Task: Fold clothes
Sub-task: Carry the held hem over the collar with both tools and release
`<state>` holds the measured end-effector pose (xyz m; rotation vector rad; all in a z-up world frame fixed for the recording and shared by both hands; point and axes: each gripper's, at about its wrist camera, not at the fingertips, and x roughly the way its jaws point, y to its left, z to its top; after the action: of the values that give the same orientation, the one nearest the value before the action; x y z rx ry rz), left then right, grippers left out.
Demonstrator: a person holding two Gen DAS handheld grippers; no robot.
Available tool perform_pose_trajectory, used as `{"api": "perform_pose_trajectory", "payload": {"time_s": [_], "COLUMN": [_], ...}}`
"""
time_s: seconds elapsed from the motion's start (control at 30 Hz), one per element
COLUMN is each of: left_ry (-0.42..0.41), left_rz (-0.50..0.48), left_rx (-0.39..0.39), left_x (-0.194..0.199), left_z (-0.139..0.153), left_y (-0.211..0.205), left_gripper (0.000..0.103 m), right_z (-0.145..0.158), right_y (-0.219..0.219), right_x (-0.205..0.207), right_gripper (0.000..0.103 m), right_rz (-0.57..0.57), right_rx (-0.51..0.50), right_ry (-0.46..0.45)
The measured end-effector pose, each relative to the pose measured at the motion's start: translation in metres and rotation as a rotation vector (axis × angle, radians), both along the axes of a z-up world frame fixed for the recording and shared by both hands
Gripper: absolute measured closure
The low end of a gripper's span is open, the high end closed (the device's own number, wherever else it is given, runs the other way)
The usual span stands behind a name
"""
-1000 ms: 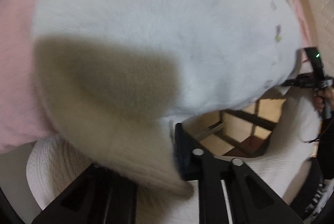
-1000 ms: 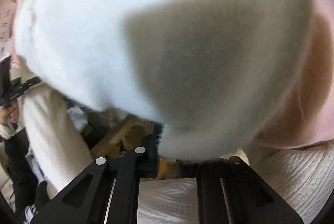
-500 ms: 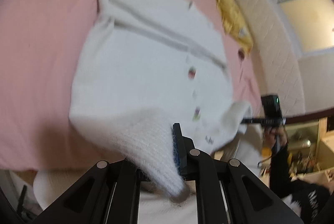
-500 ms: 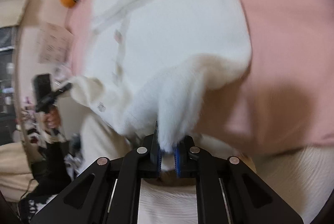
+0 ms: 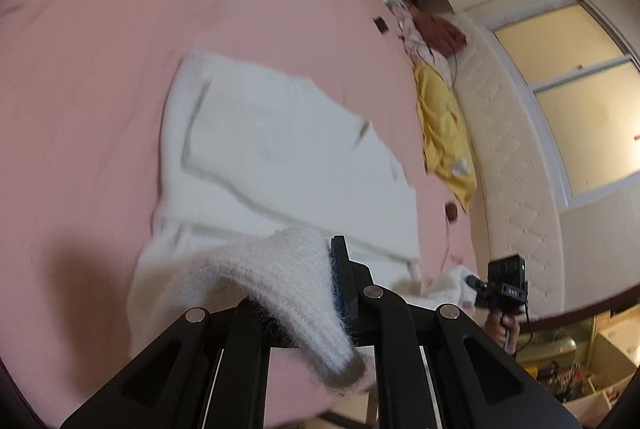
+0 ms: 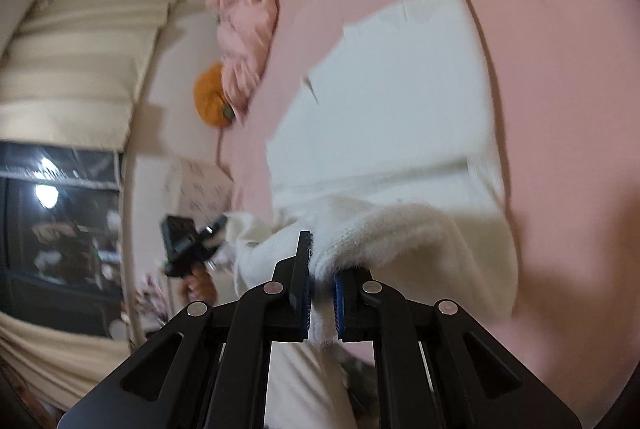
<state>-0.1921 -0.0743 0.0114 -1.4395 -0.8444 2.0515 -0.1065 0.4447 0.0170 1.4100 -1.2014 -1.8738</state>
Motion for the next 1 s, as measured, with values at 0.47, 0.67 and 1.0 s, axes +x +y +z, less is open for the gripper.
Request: {"api": "perform_pose_trajectory", "payload": {"time_s": [0.47,0.67,1.0], "left_ry": [-0.061,-0.153,-0.047], "left_rz": [0.096,0.116,0.364], "left_rx": [-0.020,-0.059,0.111], "left_x": [-0.148,-0.170,-0.168], "left_z": [-0.036,-0.080,-0.033], "left_y": [0.003,-0.003,-0.042], "left_gripper": [0.093,0.093,0.028], "right_z": [-0.039,-0.103,-0.121], "right_y": [0.063,0.080,0.106], "right_x": [-0.131,-0.151,-0.146], "right_gripper": [0.095,0.094,0.051], "right_rz": [-0.155,-0.230,-0.525], "right_rx": [-0.016,-0.058,-0.447], "right_ry": [-0.073,-0.189,-0.226]}}
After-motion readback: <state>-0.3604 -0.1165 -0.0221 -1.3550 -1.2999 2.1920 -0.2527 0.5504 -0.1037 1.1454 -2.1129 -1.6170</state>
